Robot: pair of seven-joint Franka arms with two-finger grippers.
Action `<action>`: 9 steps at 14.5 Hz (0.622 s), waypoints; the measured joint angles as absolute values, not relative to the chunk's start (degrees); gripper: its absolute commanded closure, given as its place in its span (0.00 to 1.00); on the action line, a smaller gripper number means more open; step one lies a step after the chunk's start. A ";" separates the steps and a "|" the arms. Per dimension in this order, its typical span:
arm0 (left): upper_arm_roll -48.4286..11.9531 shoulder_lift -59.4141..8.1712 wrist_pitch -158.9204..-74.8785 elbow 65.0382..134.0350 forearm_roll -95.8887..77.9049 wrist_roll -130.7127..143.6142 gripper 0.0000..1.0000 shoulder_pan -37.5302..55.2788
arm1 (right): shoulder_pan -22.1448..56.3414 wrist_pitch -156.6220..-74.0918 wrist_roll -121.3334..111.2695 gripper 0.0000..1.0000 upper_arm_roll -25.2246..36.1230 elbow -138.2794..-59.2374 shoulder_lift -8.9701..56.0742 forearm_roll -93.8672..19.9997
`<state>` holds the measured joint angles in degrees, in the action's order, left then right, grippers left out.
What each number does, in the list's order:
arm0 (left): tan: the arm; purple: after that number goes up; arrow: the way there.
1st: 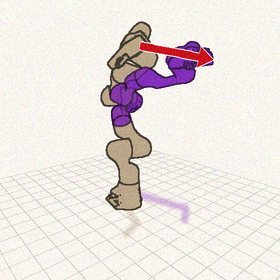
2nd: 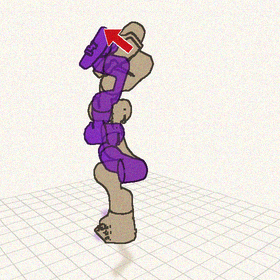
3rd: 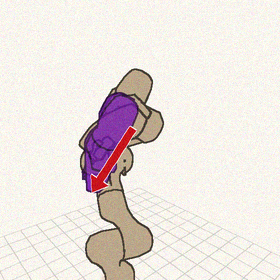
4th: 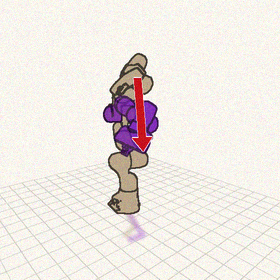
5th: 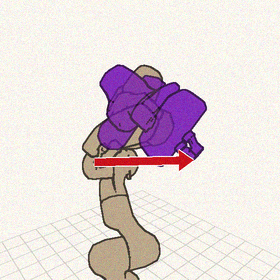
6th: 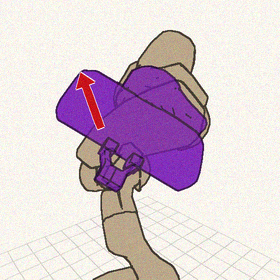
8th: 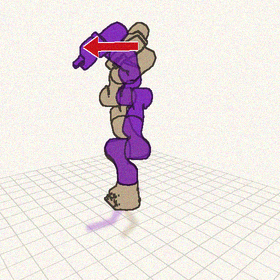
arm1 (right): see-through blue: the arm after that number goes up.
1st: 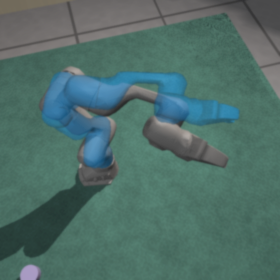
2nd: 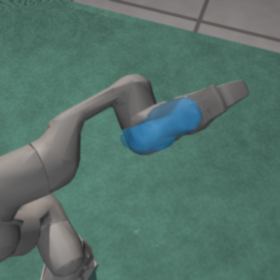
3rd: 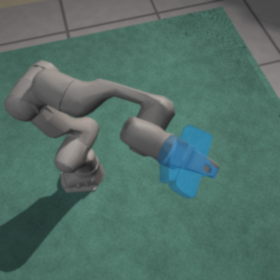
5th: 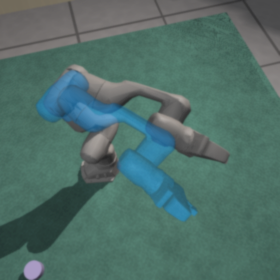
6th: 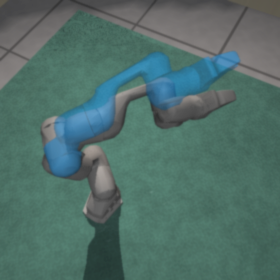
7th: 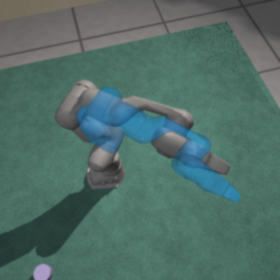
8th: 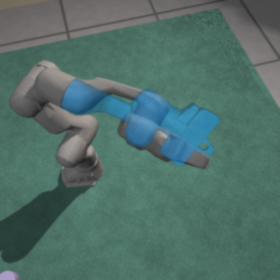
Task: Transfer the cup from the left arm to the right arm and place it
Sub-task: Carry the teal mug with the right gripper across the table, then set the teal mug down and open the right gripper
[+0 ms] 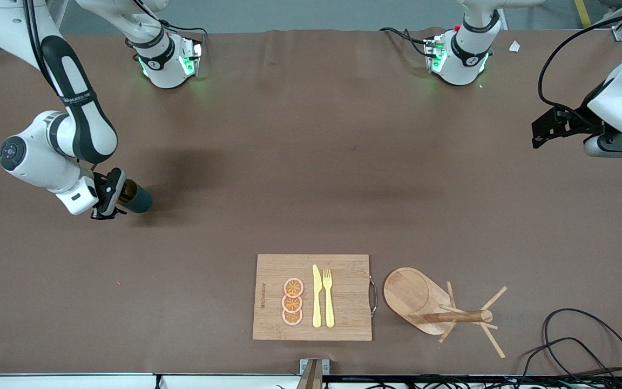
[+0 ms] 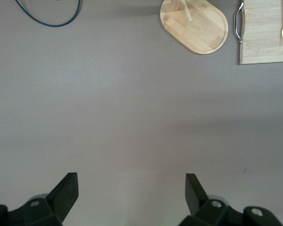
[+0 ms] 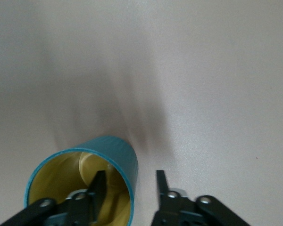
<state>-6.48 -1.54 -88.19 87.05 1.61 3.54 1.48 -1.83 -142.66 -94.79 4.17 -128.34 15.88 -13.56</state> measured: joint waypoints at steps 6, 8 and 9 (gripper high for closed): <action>-6.47 -1.55 -88.47 86.73 1.62 3.57 0.00 1.39 | -2.51 -134.27 -94.73 0.00 4.51 -123.80 15.87 -13.88; -6.44 -1.56 -88.47 86.67 1.62 3.57 0.00 1.31 | -4.90 -129.64 -93.63 0.00 4.68 -119.77 15.51 -14.46; -6.43 -1.55 -88.47 86.58 1.62 3.57 0.00 1.23 | -6.21 -127.48 -91.92 0.00 4.74 -117.74 15.28 -14.53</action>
